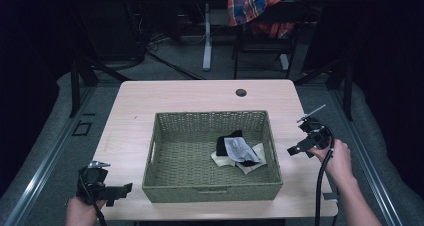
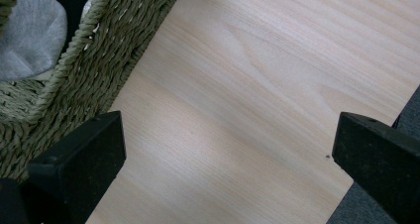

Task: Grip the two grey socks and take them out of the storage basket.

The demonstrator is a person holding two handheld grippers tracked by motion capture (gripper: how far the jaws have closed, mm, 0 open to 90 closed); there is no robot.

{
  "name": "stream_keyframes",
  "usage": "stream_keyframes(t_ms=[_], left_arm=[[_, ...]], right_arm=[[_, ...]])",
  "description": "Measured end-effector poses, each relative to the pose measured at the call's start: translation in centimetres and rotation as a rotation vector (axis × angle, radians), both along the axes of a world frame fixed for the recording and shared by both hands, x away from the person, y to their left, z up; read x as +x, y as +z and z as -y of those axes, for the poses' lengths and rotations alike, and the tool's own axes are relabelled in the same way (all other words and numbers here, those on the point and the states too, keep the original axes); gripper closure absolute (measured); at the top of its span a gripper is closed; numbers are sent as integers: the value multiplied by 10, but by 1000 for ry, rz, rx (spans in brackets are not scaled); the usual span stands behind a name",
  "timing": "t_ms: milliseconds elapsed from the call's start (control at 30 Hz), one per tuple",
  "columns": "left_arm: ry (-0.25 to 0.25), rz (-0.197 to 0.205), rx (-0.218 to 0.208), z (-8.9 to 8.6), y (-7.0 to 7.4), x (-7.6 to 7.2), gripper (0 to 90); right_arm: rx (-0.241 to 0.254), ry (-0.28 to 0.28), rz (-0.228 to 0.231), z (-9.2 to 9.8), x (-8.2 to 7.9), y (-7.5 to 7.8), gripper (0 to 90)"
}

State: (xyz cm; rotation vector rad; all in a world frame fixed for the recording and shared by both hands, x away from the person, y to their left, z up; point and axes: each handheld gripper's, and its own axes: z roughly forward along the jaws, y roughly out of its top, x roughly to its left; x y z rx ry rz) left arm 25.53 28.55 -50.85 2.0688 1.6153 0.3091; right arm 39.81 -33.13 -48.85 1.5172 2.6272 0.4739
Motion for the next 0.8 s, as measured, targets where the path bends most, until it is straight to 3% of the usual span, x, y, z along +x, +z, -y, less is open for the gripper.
stream_keyframes(t_ms=[367,400,533,800], left_arm=[[3,0,-5,-2,-1,-1,0],[0,-1,-1,-2,0,-1,0],[0,-5,1,-1,-1,-1,0],[2,-3,1,-2,0,-2,0]], right_arm=[[16,7,15,-1,1,10,0],[34,8,10,-2,1,13,0],[19,19,-2,-2,2,14,0],[67,19,-6,-4,-1,23,0]])
